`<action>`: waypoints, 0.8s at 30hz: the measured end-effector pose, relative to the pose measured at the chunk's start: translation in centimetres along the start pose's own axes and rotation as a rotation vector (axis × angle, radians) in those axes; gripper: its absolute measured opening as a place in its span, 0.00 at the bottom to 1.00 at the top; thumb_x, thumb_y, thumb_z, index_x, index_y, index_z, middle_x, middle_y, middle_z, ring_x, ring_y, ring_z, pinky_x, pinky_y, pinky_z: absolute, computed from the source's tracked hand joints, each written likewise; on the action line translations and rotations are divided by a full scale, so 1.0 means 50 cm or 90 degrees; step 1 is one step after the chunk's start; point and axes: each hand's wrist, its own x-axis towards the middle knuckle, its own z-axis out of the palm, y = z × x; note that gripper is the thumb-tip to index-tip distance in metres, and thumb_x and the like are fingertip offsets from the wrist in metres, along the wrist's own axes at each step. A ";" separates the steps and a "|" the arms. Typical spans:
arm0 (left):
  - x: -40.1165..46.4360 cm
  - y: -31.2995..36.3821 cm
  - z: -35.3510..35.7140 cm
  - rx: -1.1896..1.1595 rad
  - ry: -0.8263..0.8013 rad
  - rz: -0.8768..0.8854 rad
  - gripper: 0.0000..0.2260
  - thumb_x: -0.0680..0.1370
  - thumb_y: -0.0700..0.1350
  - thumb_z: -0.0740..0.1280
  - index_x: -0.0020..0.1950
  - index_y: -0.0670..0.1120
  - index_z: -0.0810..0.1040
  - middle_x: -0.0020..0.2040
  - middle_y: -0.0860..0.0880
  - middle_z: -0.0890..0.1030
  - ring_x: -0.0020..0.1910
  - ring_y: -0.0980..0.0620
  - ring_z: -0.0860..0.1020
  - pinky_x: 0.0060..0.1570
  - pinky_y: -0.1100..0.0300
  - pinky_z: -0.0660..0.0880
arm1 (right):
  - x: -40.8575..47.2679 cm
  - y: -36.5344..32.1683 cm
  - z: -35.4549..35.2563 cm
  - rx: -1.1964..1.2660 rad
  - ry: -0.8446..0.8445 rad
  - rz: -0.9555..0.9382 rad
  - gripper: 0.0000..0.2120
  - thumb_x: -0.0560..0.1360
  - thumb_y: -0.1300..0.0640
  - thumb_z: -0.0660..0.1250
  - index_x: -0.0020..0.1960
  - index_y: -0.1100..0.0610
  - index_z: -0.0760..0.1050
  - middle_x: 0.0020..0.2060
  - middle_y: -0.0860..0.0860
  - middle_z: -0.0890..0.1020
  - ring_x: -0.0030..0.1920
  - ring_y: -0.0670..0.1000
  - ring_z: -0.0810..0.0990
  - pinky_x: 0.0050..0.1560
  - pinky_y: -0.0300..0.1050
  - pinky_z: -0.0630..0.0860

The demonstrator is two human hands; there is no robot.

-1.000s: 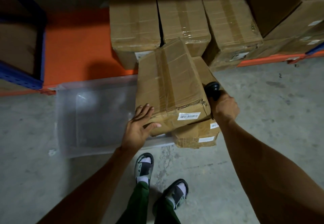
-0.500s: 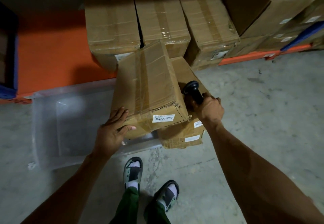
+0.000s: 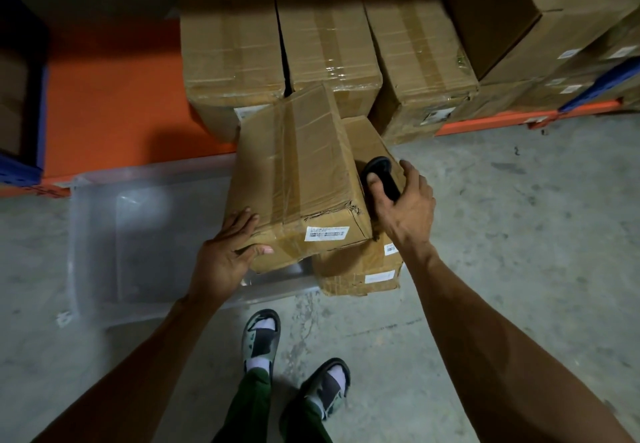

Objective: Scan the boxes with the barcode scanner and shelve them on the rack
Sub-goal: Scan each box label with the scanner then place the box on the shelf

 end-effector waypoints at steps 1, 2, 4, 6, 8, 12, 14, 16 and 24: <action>-0.001 0.001 0.001 -0.006 0.003 -0.005 0.28 0.69 0.54 0.73 0.67 0.44 0.78 0.71 0.50 0.73 0.74 0.51 0.68 0.74 0.57 0.63 | -0.018 -0.017 -0.004 0.113 -0.014 -0.006 0.40 0.75 0.29 0.64 0.80 0.47 0.62 0.75 0.55 0.71 0.73 0.55 0.69 0.73 0.55 0.66; -0.002 0.006 0.001 -0.021 0.009 -0.016 0.28 0.69 0.54 0.73 0.66 0.44 0.79 0.71 0.50 0.73 0.73 0.52 0.69 0.73 0.55 0.64 | -0.039 -0.036 -0.007 0.215 -0.047 -0.016 0.40 0.74 0.29 0.65 0.81 0.43 0.60 0.77 0.52 0.68 0.74 0.52 0.68 0.72 0.52 0.67; -0.002 0.017 0.002 -0.079 0.035 -0.067 0.29 0.65 0.54 0.76 0.65 0.46 0.80 0.72 0.51 0.73 0.72 0.55 0.70 0.73 0.57 0.65 | -0.072 -0.064 0.003 0.281 -0.140 -0.052 0.40 0.72 0.27 0.67 0.80 0.35 0.59 0.81 0.48 0.61 0.77 0.50 0.65 0.71 0.52 0.66; 0.001 0.017 0.006 -0.122 0.067 -0.115 0.31 0.61 0.52 0.80 0.63 0.50 0.81 0.76 0.52 0.67 0.72 0.59 0.70 0.71 0.64 0.66 | -0.084 -0.078 0.025 0.224 -0.189 -0.093 0.35 0.70 0.27 0.69 0.75 0.30 0.64 0.80 0.46 0.61 0.79 0.51 0.62 0.71 0.54 0.67; 0.004 0.015 0.008 -0.126 0.081 -0.169 0.34 0.58 0.52 0.83 0.64 0.55 0.80 0.80 0.52 0.56 0.73 0.62 0.64 0.68 0.71 0.64 | -0.080 -0.080 0.046 0.218 -0.147 -0.105 0.31 0.71 0.32 0.73 0.72 0.32 0.70 0.76 0.44 0.69 0.76 0.47 0.66 0.70 0.53 0.68; 0.011 0.017 0.020 -0.262 0.046 -0.179 0.37 0.60 0.50 0.82 0.69 0.53 0.76 0.73 0.61 0.67 0.70 0.70 0.65 0.70 0.67 0.65 | -0.071 -0.069 0.060 0.278 -0.087 -0.081 0.26 0.72 0.43 0.77 0.68 0.36 0.76 0.69 0.38 0.76 0.71 0.40 0.70 0.73 0.52 0.71; 0.010 0.018 0.026 -0.322 0.052 -0.178 0.35 0.63 0.49 0.81 0.69 0.48 0.76 0.69 0.56 0.75 0.68 0.64 0.71 0.66 0.67 0.70 | -0.074 -0.061 0.054 0.273 -0.124 -0.076 0.27 0.73 0.42 0.77 0.69 0.34 0.74 0.72 0.38 0.74 0.73 0.40 0.68 0.74 0.54 0.69; 0.007 0.025 0.032 -0.371 0.093 -0.207 0.32 0.66 0.51 0.80 0.68 0.47 0.77 0.68 0.52 0.77 0.67 0.59 0.74 0.66 0.62 0.72 | -0.074 -0.050 0.040 0.275 -0.181 -0.066 0.29 0.72 0.38 0.76 0.70 0.30 0.71 0.75 0.38 0.70 0.76 0.44 0.65 0.75 0.59 0.67; 0.038 0.057 0.042 -0.605 0.269 -0.400 0.32 0.72 0.37 0.75 0.73 0.51 0.72 0.57 0.51 0.85 0.57 0.52 0.82 0.64 0.49 0.75 | -0.079 -0.085 0.025 0.321 -0.250 -0.053 0.32 0.72 0.49 0.76 0.72 0.32 0.71 0.75 0.36 0.69 0.77 0.45 0.63 0.75 0.58 0.65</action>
